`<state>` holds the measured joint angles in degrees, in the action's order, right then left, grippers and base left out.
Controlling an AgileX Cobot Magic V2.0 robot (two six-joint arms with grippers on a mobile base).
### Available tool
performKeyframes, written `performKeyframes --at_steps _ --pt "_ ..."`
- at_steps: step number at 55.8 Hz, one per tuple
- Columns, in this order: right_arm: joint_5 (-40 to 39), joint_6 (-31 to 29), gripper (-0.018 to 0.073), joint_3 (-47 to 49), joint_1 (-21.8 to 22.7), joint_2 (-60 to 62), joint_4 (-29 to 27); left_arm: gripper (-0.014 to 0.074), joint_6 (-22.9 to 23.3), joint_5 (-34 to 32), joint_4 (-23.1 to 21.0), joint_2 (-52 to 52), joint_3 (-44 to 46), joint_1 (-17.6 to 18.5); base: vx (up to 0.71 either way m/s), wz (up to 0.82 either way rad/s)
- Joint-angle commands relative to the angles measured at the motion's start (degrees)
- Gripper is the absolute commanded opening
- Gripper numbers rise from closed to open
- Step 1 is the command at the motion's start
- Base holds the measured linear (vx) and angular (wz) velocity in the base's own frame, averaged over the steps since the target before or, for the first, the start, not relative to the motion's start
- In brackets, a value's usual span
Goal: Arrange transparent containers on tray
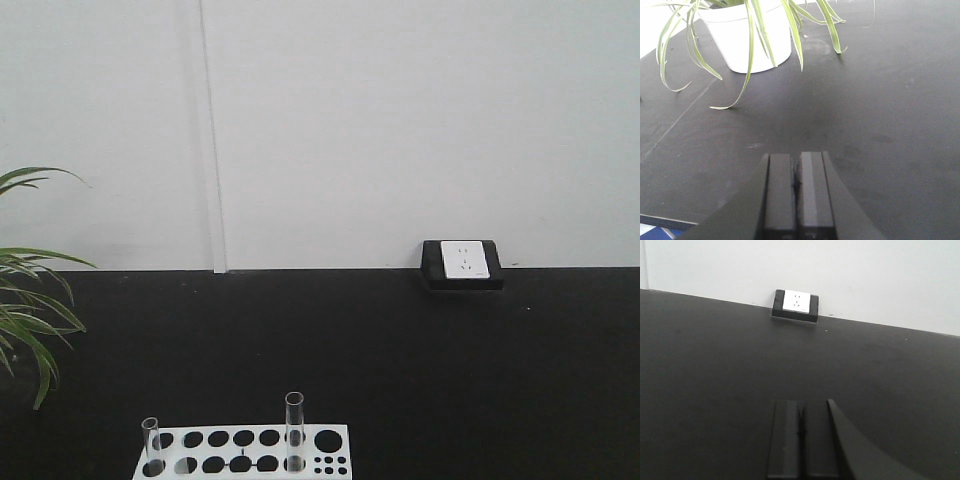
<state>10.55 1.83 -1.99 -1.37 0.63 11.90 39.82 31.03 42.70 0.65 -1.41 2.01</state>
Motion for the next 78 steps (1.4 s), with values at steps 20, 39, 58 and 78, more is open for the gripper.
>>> performKeyframes --at_steps 20,39,58,78 --pt "-5.24 -0.38 -0.0011 -0.25 0.14 0.42 0.8 -0.0006 0.39 -2.84 2.7 1.39 -1.8 0.28 0.0 0.0" --pt "-8.55 -0.33 -0.0011 -0.25 0.14 0.42 0.73 -0.0006 0.41 -1.56 5.25 1.39 -1.8 0.28 0.0 0.0" --pt "-8.55 -0.33 -0.0011 -0.25 0.14 0.42 0.68 -0.0006 0.41 -1.56 5.25 1.39 -1.8 0.28 0.0 0.0" --pt "-8.6 -0.29 -0.0011 -0.25 0.14 0.42 0.34 -0.0006 0.41 -4.48 3.31 1.26 -1.8 0.28 0.0 0.0"
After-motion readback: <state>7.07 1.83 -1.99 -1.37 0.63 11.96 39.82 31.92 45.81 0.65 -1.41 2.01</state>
